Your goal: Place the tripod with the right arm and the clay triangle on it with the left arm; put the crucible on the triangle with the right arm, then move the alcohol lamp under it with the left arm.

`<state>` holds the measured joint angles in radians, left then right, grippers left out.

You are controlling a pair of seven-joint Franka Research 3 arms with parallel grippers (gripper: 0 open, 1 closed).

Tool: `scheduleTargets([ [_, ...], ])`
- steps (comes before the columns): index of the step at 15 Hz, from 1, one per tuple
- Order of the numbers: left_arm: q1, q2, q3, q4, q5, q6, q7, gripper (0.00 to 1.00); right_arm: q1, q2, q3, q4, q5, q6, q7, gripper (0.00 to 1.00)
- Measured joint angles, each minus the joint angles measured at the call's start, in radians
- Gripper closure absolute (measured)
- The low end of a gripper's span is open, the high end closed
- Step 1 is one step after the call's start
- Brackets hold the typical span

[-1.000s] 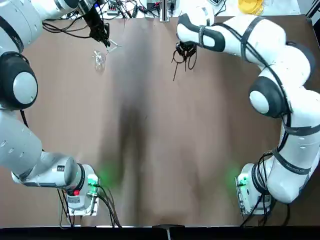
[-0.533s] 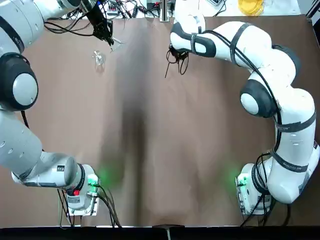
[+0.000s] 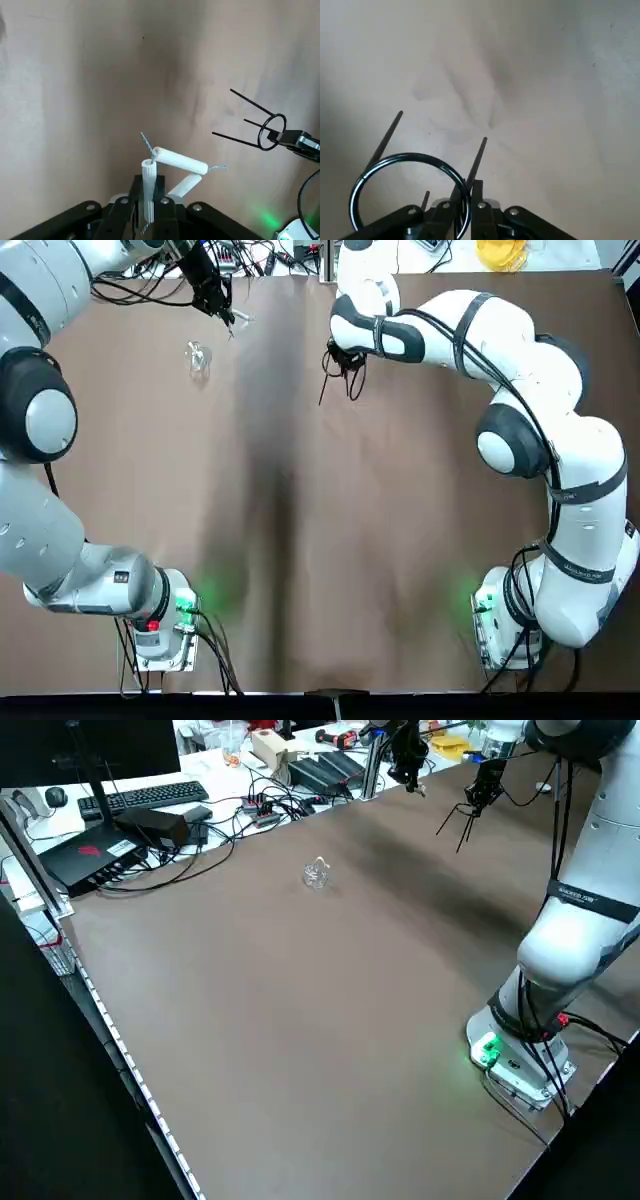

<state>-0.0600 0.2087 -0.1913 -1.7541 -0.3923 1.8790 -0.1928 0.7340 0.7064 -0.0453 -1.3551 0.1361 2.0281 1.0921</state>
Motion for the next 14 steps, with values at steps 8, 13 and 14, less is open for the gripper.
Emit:
scheduleTargets([
  [8, -0.011, 0.004, -0.004, 0.000, -0.013, 0.000, -0.010, 0.88, 0.012, 0.024, 0.001, 0.007, 0.000, 0.004, 0.000, 0.81],
  [13, -0.043, 0.027, -0.005, 0.000, -0.019, 0.000, -0.022, 0.88, 0.011, 0.023, -0.002, 0.025, 0.000, 0.000, 0.000, 0.47],
  [14, -0.056, 0.036, -0.006, 0.000, -0.019, 0.002, -0.024, 0.88, 0.010, 0.021, -0.006, 0.032, 0.000, -0.012, 0.000, 0.47],
])
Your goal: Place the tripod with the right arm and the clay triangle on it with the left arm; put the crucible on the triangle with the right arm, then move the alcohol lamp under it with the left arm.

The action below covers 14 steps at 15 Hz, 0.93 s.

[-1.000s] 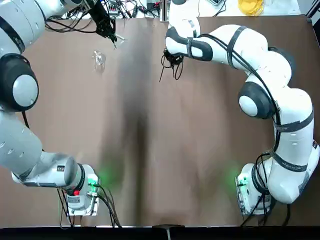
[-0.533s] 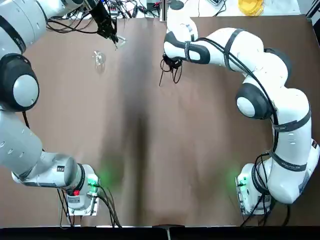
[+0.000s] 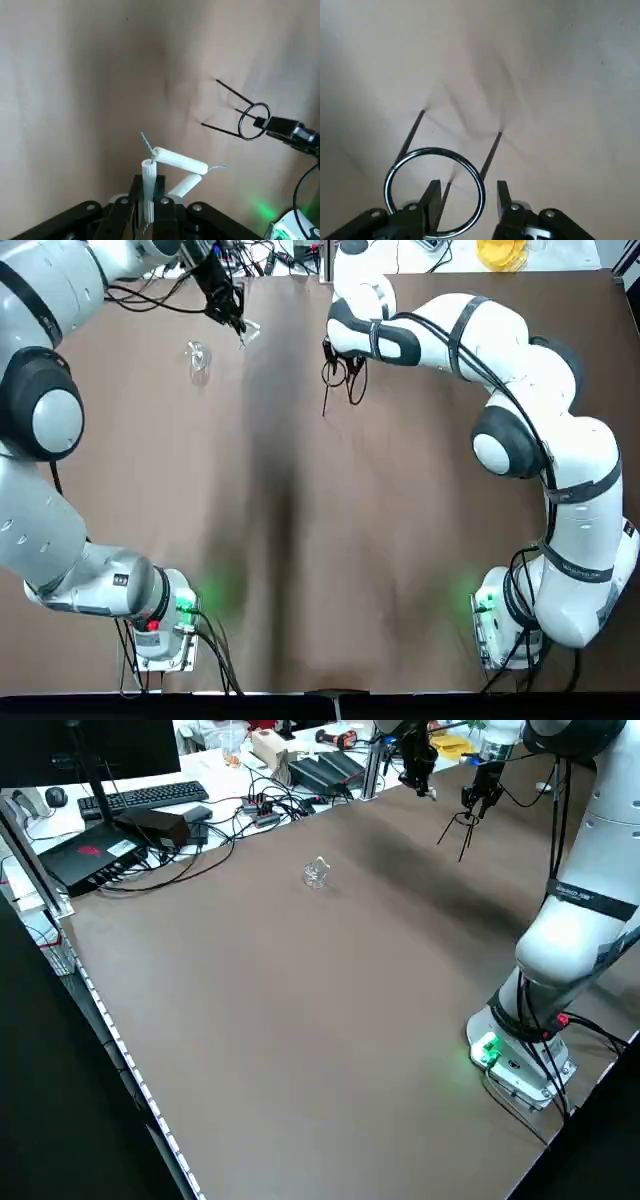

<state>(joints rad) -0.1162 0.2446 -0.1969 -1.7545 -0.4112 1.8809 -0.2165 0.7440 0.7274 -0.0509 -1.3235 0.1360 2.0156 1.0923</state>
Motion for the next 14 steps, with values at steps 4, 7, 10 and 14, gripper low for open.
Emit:
scheduleTargets([
  [4, -0.059, 0.043, -0.001, 0.022, -0.001, 0.023, -0.059, 0.88, -0.033, -0.038, -0.014, 0.022, 0.000, -0.079, -0.040, 0.47],
  [7, -0.108, 0.092, -0.001, 0.070, -0.001, 0.044, -0.113, 0.88, -0.121, -0.126, -0.018, 0.030, 0.000, -0.147, -0.179, 0.47],
  [10, -0.152, 0.139, -0.001, 0.091, -0.001, 0.102, -0.139, 0.88, -0.232, -0.182, -0.019, 0.026, 0.001, -0.223, -0.340, 0.47],
  [14, -0.223, 0.199, -0.002, 0.097, -0.001, 0.216, -0.188, 0.88, -0.374, -0.177, -0.023, -0.014, -0.006, -0.222, -0.557, 0.47],
])
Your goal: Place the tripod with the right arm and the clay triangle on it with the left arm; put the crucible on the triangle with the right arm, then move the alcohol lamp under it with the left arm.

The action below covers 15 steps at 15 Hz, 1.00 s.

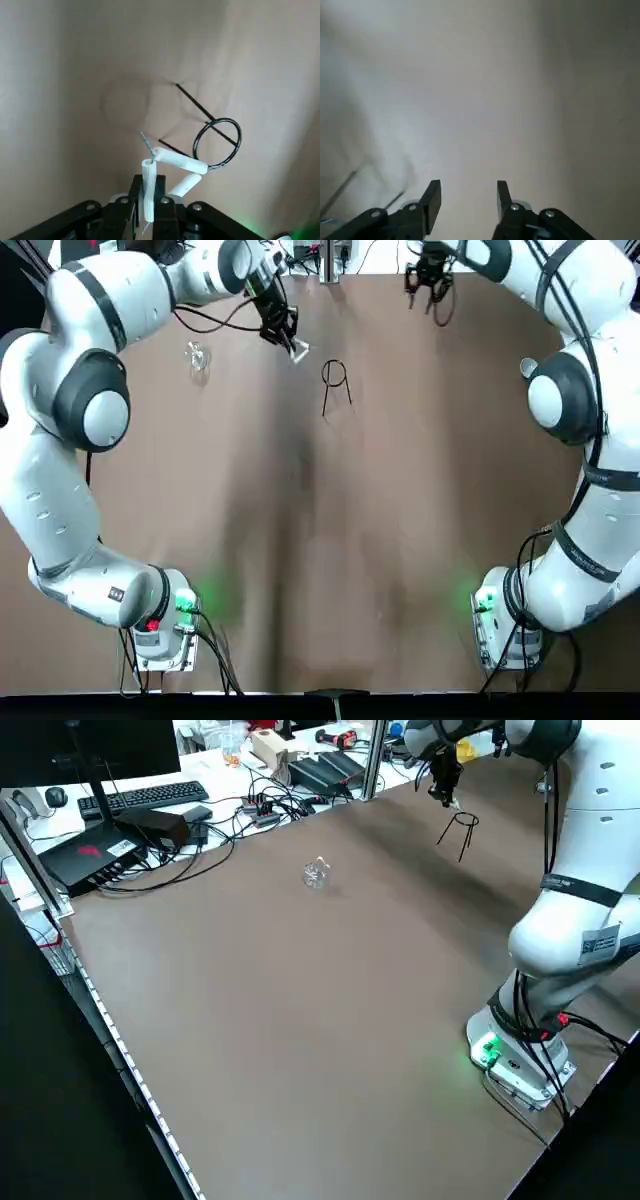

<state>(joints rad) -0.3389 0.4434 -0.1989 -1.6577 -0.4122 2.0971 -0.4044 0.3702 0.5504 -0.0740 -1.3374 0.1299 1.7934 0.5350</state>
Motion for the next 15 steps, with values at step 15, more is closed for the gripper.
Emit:
scheduleTargets([
  [15, -0.148, 0.108, -0.001, 0.030, 0.000, 0.220, -0.100, 0.88, -0.508, 0.033, -0.002, -0.177, -0.059, 0.259, -0.857, 0.43],
])
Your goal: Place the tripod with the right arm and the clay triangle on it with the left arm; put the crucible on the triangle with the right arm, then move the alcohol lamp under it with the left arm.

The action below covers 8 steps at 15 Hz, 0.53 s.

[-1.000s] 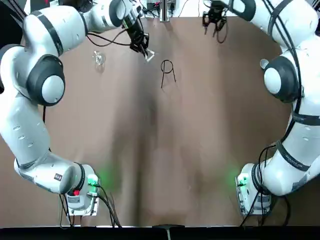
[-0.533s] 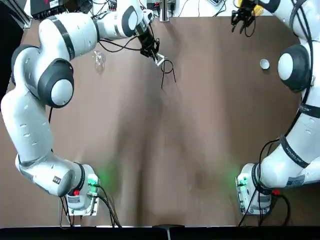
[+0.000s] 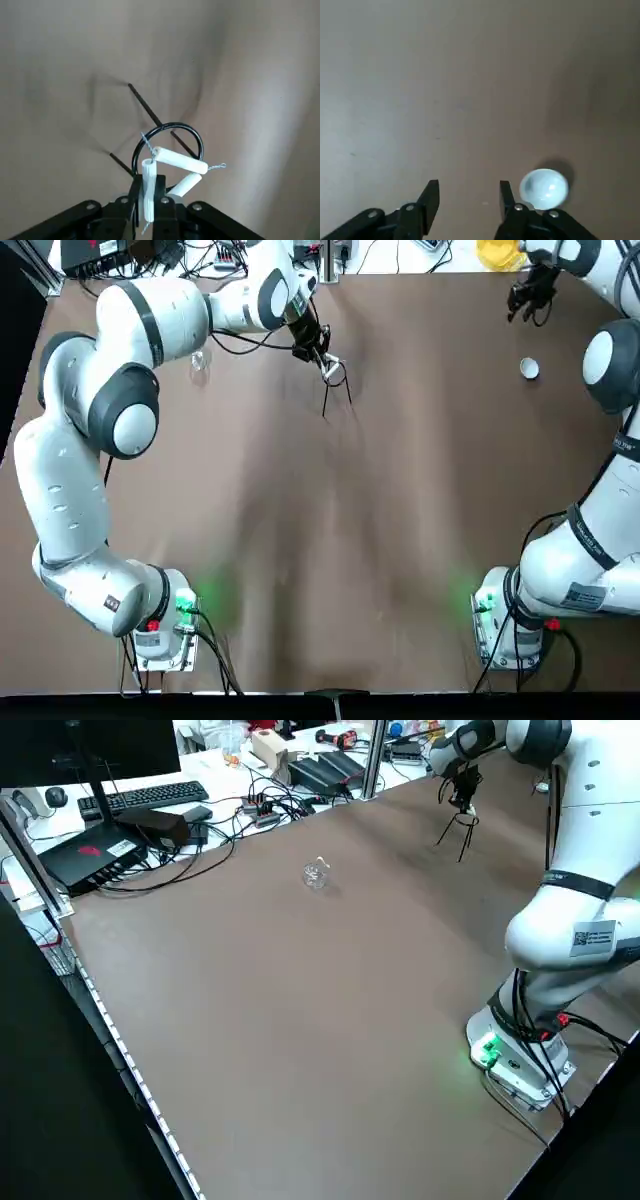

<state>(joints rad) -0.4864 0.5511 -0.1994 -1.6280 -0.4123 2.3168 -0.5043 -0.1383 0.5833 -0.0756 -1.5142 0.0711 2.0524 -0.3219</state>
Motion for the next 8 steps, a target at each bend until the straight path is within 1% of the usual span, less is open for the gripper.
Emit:
scheduleTargets([
  [7, -0.016, 0.019, 0.000, 0.001, 0.000, 0.039, -0.004, 0.88, -0.091, 0.065, 0.000, -0.004, -0.002, 0.036, -0.182, 0.44],
  [8, -0.019, 0.023, 0.000, 0.001, 0.000, 0.044, -0.004, 0.88, -0.107, 0.078, 0.000, -0.004, -0.002, 0.047, -0.206, 0.48],
])
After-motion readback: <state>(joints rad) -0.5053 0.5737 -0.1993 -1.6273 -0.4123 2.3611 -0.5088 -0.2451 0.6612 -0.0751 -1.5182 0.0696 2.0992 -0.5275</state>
